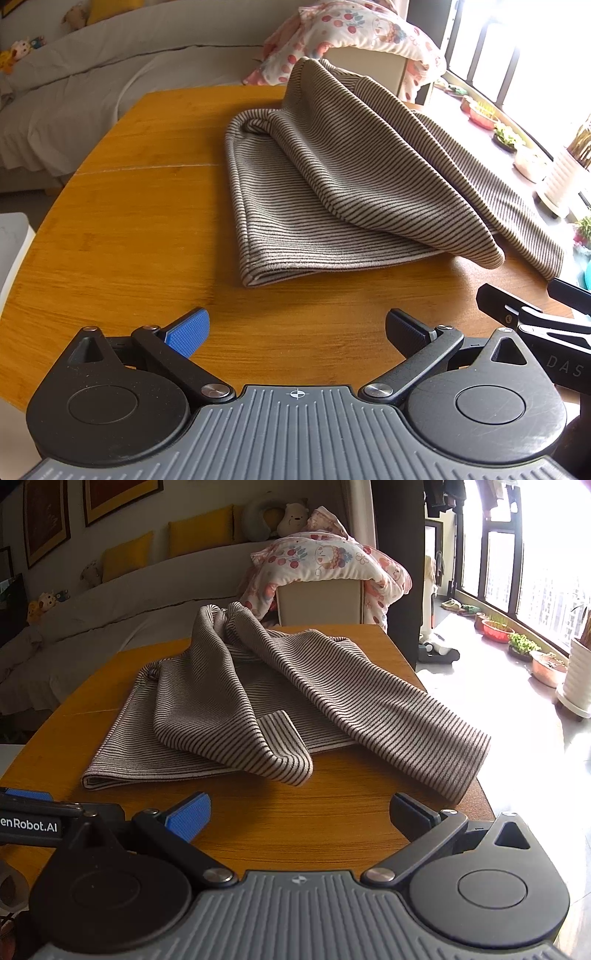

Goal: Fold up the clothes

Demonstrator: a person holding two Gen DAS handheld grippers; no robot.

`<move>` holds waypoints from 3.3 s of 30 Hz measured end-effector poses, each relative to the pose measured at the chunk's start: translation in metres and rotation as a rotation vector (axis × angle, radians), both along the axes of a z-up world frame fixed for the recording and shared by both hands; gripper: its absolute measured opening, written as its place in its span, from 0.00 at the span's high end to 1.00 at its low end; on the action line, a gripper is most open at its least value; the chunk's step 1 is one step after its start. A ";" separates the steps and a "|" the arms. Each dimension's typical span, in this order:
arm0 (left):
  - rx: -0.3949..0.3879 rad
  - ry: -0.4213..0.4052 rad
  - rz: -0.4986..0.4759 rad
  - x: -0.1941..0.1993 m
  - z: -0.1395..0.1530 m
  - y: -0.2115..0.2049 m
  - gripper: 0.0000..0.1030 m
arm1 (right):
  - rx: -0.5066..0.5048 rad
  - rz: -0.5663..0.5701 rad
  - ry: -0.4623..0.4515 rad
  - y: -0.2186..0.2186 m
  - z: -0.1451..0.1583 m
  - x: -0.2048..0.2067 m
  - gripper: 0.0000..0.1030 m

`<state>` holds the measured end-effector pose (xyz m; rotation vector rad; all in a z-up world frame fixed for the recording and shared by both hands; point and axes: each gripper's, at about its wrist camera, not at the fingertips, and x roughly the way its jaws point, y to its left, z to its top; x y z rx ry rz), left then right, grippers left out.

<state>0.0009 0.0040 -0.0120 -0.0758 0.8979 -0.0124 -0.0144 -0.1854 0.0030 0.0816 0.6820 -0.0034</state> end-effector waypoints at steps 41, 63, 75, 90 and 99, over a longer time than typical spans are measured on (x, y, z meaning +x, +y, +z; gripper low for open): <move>-0.029 0.024 0.018 0.009 0.003 0.007 0.00 | 0.016 0.029 0.027 -0.011 -0.001 0.001 0.00; -0.385 0.016 -0.126 0.137 -0.007 0.050 0.00 | 0.444 0.022 0.026 -0.061 0.002 0.166 0.00; -0.359 -0.049 -0.275 0.107 -0.015 0.053 0.00 | 0.534 0.030 0.018 -0.044 -0.015 0.139 0.00; -0.429 -0.052 -0.386 0.042 0.004 0.081 0.00 | 0.482 0.189 0.046 -0.009 -0.008 0.055 0.00; -0.575 0.020 -0.297 0.089 -0.014 0.074 0.01 | 0.504 0.144 -0.158 -0.055 0.024 0.073 0.00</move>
